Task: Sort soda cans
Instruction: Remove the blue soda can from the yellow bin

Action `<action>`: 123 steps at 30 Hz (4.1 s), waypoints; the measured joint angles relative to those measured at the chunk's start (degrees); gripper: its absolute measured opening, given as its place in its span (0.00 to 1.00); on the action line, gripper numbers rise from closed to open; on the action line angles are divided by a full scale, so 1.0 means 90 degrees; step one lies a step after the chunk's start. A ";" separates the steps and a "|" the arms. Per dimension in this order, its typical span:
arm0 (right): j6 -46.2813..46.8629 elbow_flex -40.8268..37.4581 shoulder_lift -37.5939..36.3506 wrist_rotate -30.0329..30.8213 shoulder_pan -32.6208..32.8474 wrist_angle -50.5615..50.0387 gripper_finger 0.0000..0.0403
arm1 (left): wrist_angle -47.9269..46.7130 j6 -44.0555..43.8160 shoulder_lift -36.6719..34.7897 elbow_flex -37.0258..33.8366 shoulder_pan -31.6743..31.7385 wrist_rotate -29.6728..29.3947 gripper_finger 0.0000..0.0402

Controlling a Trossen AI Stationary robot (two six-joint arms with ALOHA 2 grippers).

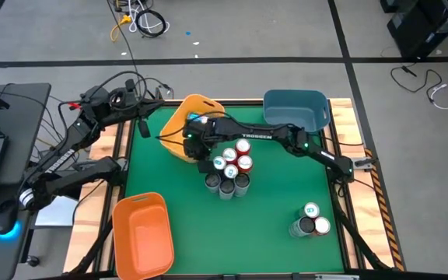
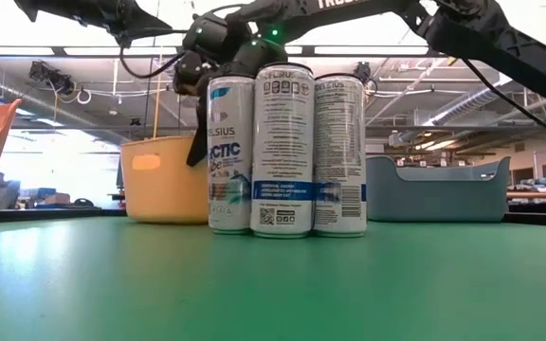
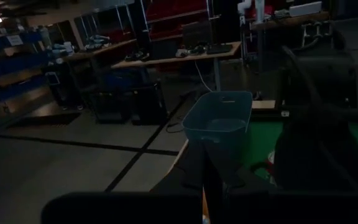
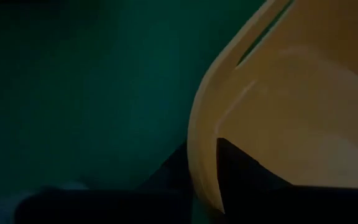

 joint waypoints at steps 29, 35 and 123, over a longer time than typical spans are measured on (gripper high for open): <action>0.0950 0.0007 -0.0688 0.0846 -0.1221 0.0775 0.71 | -0.0039 -0.0330 0.0005 -0.0002 0.0000 -0.0140 0.00; 0.1051 0.0002 -0.0448 0.0492 -0.1681 0.0491 0.65 | -0.0053 -0.0329 0.0005 -0.0002 0.0000 -0.0142 0.00; 0.1613 -0.7985 -0.7541 0.1665 0.0251 0.3811 0.00 | -0.6524 0.3194 0.9530 0.7163 -0.1394 -0.2910 0.44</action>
